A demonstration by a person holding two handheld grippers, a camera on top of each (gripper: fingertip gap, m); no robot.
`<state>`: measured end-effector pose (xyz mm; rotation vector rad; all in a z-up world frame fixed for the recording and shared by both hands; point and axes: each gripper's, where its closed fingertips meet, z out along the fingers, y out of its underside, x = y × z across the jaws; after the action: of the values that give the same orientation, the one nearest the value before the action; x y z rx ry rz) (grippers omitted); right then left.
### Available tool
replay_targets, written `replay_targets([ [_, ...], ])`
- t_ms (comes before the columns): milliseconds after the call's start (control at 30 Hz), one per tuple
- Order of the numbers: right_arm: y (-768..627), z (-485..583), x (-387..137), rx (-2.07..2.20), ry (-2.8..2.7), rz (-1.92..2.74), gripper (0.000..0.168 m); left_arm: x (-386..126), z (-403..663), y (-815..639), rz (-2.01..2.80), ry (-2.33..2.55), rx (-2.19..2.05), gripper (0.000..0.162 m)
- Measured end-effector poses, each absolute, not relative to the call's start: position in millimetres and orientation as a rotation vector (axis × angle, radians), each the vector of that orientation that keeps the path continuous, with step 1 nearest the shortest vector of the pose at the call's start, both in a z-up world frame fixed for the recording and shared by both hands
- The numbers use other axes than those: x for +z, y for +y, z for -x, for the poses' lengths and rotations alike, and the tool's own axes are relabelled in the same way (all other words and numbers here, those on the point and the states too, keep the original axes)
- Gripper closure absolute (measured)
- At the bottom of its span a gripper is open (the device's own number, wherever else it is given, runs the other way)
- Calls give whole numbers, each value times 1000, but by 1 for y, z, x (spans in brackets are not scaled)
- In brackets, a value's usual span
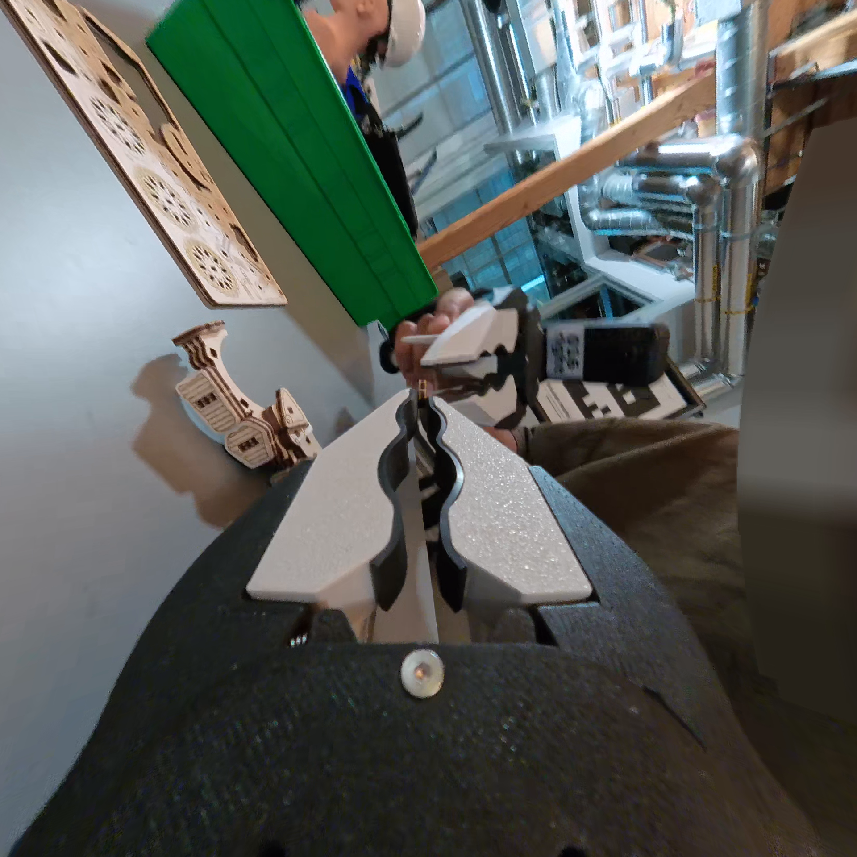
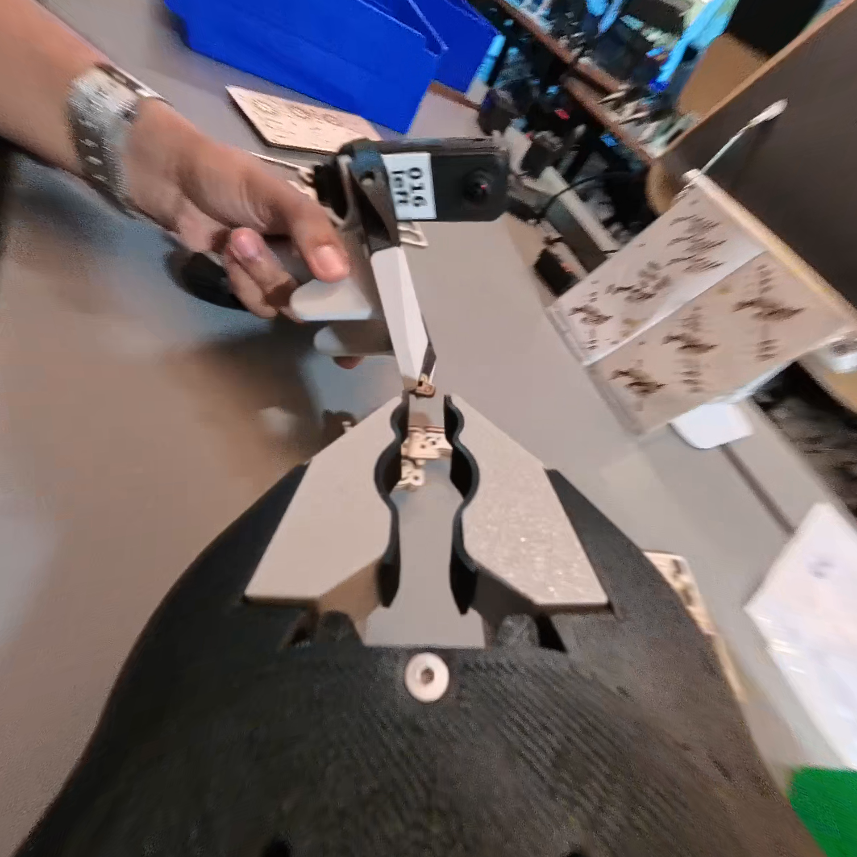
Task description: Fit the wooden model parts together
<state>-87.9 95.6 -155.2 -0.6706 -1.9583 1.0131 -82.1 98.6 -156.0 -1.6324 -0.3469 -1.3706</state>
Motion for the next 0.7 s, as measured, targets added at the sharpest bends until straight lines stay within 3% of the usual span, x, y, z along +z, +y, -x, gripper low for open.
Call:
replay_targets([
  [100, 90, 79, -162, 1192, -2050, 712, 147, -163, 70, 93, 1705, -263, -1419, 162],
  [433, 74, 60, -168, 1244, -2168, 584, 160, -171, 49, 82, 1823, -142, -1479, 162],
  [700, 69, 54, -172, 1320, -2219, 617, 153, -172, 46, 81, 1828, -133, -1497, 162],
])
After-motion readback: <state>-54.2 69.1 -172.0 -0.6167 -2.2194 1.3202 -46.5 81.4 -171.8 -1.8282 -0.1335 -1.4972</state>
